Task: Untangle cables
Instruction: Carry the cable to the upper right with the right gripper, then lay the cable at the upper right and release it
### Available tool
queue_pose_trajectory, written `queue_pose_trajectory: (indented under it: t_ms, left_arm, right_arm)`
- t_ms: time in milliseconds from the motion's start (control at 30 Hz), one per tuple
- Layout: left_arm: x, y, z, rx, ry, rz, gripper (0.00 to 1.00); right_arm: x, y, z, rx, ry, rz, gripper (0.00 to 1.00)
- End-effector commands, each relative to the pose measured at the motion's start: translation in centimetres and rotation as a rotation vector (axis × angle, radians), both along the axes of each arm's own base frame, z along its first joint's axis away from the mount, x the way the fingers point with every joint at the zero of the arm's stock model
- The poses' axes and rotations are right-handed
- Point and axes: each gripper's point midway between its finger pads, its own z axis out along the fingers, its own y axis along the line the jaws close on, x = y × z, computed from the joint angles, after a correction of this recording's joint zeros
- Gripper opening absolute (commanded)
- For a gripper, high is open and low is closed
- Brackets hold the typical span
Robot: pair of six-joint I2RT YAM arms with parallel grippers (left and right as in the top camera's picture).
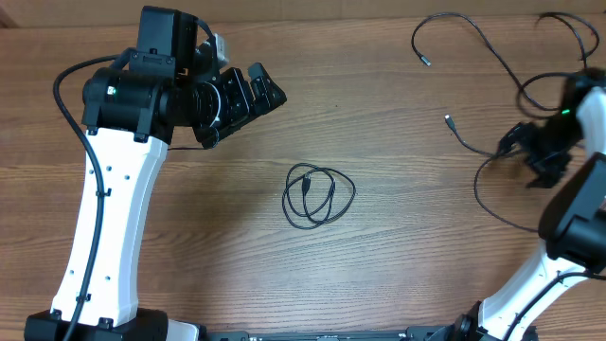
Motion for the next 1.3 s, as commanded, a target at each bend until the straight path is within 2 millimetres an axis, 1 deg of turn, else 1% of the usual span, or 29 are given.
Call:
queue_pose_trajectory:
  t_ms: [0, 67, 167, 200, 267, 333, 433, 533, 633, 667, 700, 800, 900, 967, 1100, 1267]
  left_arm:
    - [-0.3, -0.1, 1.1, 0.024, -0.066, -0.048, 1.0]
    - [-0.3, -0.1, 1.1, 0.027, -0.07, -0.053, 1.0]
    - [-0.3, -0.1, 1.1, 0.027, -0.07, -0.053, 1.0]
    - [-0.3, -0.1, 1.1, 0.027, -0.07, -0.053, 1.0]
    - [-0.3, -0.1, 1.1, 0.028, -0.071, -0.054, 1.0]
    - [-0.3, -0.1, 1.1, 0.033, -0.079, -0.066, 1.0]
    - [-0.3, -0.1, 1.1, 0.037, -0.084, -0.072, 1.0]
    - [-0.2, -0.1, 1.2, 0.036, -0.086, -0.072, 1.0]
    - [-0.2, -0.1, 1.2, 0.035, -0.089, -0.072, 1.0]
    - [-0.2, -0.1, 1.2, 0.035, -0.09, -0.072, 1.0]
    - [-0.2, -0.1, 1.2, 0.035, -0.09, -0.072, 1.0]
    - [-0.2, -0.1, 1.2, 0.035, -0.09, -0.072, 1.0]
    - [-0.2, -0.1, 1.2, 0.035, -0.089, -0.072, 1.0]
    - [-0.2, -0.1, 1.2, 0.036, -0.088, -0.072, 1.0]
    - [-0.2, -0.1, 1.2, 0.035, -0.089, -0.072, 1.0]
    - [-0.1, -0.1, 1.2, 0.035, -0.09, -0.072, 1.0]
  right_arm:
    - [-0.7, 1.4, -1.4, -0.002, 0.027, 0.06, 0.79]
    - [-0.7, 2.2, -2.1, -0.001, 0.032, 0.084, 0.78]
    - [-0.6, 3.0, -3.1, -0.014, 0.029, 0.112, 0.77]
    - [-0.5, 3.1, -3.3, -0.016, 0.024, 0.117, 0.75]
    - [-0.2, 3.3, -3.7, -0.022, 0.014, 0.113, 0.67]
    - [-0.1, 3.2, -4.1, -0.027, 0.006, 0.096, 0.55]
    - [0.0, 3.3, -4.6, -0.03, -0.004, 0.088, 0.43]
    - [0.0, 3.3, -5.0, -0.033, -0.011, 0.085, 0.25]
    - [0.2, 3.2, -5.4, -0.038, -0.025, 0.084, 0.13]
    - [0.3, 3.2, -5.5, -0.04, -0.029, 0.08, 0.11]
    - [0.5, 3.3, -5.6, -0.036, -0.036, 0.074, 0.04]
    - [1.6, 4.1, -5.4, 0.01, -0.086, 0.065, 0.04]
    - [3.2, 4.6, -4.5, 0.049, -0.145, 0.058, 0.04]
    - [4.4, 4.8, -3.1, 0.081, -0.182, 0.05, 0.04]
    - [6.4, 4.5, 0.6, 0.109, -0.24, 0.038, 0.04]
    - [8.5, 3.9, 5.1, 0.093, -0.316, 0.044, 0.04]
